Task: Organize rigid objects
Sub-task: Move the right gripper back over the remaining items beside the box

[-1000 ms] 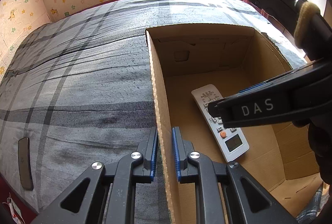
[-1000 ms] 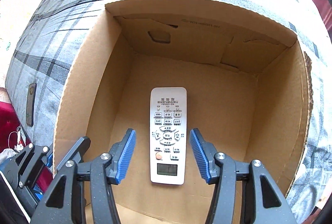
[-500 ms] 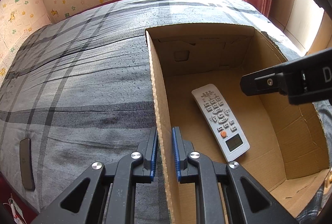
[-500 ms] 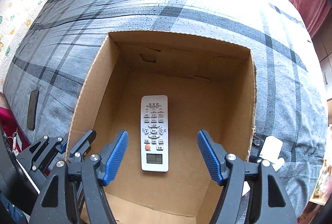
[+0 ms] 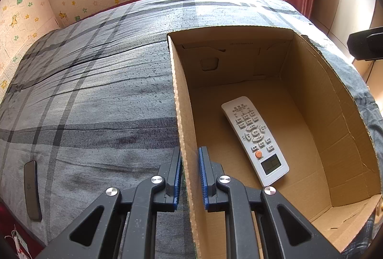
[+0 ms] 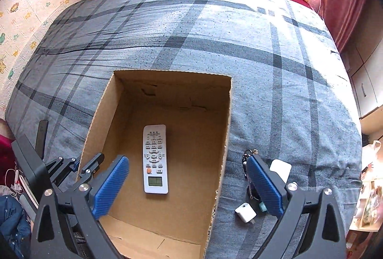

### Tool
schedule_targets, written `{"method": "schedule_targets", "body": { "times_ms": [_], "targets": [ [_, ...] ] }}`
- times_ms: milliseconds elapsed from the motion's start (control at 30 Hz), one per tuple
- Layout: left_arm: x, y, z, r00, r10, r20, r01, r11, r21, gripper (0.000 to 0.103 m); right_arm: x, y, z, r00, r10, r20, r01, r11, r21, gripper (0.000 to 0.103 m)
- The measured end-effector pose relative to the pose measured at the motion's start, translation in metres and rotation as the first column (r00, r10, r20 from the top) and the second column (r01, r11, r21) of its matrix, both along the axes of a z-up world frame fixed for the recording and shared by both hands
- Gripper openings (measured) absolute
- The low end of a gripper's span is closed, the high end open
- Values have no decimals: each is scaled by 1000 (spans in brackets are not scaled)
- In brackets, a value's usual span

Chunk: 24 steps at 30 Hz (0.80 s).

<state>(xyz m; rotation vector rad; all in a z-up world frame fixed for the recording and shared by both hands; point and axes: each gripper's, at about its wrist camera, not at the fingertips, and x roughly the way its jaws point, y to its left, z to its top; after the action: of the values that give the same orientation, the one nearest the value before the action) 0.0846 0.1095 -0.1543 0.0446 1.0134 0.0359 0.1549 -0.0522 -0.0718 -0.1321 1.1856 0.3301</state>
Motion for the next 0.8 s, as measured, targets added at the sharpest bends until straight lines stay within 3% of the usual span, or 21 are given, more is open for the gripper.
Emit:
{"method": "schedule_targets", "body": {
  "times_ms": [400, 800],
  "targets": [
    [0, -1, 0, 1000, -1, -1, 1, 1000, 4, 15, 3, -84, 3, 992, -118, 46, 121, 991, -61, 103],
    [0, -2, -1, 1000, -2, -2, 2, 1000, 10, 15, 2, -137, -39, 977, -209, 32, 211, 970, -121, 103]
  ]
}}
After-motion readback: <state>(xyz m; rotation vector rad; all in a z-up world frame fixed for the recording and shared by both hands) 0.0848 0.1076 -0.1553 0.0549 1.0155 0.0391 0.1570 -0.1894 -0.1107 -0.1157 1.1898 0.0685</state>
